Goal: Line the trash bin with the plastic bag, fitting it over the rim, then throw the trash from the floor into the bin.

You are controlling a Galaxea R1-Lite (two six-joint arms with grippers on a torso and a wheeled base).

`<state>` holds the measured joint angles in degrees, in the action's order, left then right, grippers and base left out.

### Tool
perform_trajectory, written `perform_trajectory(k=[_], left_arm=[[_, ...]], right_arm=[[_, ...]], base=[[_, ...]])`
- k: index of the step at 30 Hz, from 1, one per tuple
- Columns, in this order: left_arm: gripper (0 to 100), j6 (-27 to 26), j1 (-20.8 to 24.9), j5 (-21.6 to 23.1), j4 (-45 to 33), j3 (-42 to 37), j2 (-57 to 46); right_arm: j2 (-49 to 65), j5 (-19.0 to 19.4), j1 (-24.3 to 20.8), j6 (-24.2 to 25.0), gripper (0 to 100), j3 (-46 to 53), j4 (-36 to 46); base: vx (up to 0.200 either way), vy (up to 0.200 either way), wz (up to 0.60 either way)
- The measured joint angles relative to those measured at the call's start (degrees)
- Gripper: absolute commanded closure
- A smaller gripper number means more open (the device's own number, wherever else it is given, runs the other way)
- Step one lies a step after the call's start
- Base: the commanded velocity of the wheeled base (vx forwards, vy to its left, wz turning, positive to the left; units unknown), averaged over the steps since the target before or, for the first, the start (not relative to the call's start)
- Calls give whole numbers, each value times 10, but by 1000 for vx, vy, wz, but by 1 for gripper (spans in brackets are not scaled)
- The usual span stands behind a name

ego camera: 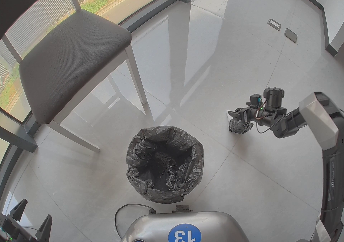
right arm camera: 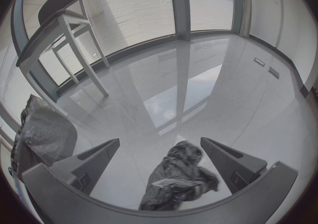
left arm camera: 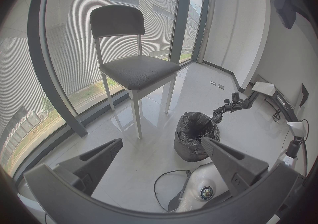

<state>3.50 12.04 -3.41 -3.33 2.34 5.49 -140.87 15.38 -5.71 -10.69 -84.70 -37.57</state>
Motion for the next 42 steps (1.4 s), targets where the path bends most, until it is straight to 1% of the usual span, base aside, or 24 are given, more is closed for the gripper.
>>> perform_trajectory(k=[2, 5, 11, 19, 22, 27, 33, 42], left_arm=[[0, 0, 0, 0, 0, 0, 0], [0, 0, 0, 0, 0, 0, 0], [0, 0, 0, 0, 0, 0, 0], [0, 0, 0, 0, 0, 0, 0], [0, 0, 0, 0, 0, 0, 0], [0, 0, 0, 0, 0, 0, 0], [0, 0, 0, 0, 0, 0, 0], [0, 0, 0, 0, 0, 0, 0]], right_arm=[[-29, 0, -7, -2, 0, -20, -4], [-64, -2, -14, -22, 0, -40, -15], [-90, -3, -20, -32, 0, -45, -18], [-59, -5, -28, -36, 0, -30, -15], [-37, -5, -31, -48, 0, -9, -13], [-8, -5, -24, -73, 0, 23, -9], [5, -5, -5, -121, 0, 48, -4], [-23, -5, 17, -143, 0, 48, 2]], base=[[0, 0, 0], [0, 0, 0], [0, 0, 0], [0, 0, 0], [0, 0, 0], [0, 0, 0], [0, 0, 0], [0, 0, 0]])
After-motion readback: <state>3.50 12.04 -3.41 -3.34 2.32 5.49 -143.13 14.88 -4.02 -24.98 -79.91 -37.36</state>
